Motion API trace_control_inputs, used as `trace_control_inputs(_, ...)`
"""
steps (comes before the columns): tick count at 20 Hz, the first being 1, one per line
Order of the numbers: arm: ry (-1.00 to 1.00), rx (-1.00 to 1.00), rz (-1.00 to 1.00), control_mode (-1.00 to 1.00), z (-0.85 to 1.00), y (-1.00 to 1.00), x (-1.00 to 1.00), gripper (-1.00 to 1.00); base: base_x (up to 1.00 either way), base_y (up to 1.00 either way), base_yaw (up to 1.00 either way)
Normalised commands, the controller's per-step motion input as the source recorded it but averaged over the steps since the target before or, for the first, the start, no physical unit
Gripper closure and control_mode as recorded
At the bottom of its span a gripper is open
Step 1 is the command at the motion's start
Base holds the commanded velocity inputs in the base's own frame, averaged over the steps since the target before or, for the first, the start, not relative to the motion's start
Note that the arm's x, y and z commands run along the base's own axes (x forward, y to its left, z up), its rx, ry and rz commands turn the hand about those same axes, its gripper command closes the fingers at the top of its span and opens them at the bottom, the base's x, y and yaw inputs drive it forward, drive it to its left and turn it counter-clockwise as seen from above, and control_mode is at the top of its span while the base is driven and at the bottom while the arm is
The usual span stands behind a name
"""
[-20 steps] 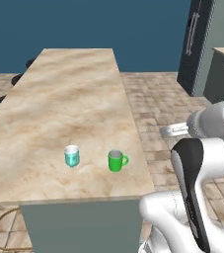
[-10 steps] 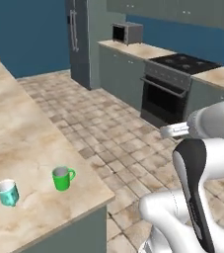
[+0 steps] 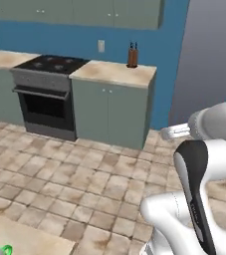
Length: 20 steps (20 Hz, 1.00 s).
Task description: Clear the mugs and bowl far away from the sink.
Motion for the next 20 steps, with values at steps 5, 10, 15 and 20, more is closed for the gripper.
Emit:
trace_control_inputs(5,0.0,0.0,0.0,1.0,0.0,0.0,0.0,-1.0,0.0,0.0,-1.0)
trace_control_inputs(10,0.0,0.0,0.0,1.0,0.0,0.0,0.0,-1.0,0.0,0.0,-1.0)
trace_control_inputs(15,0.0,0.0,0.0,1.0,0.0,0.0,0.0,-1.0,0.0,0.0,-1.0)
trace_control_inputs(20,0.0,0.0,0.0,1.0,0.0,0.0,0.0,-1.0,0.0,0.0,-1.0)
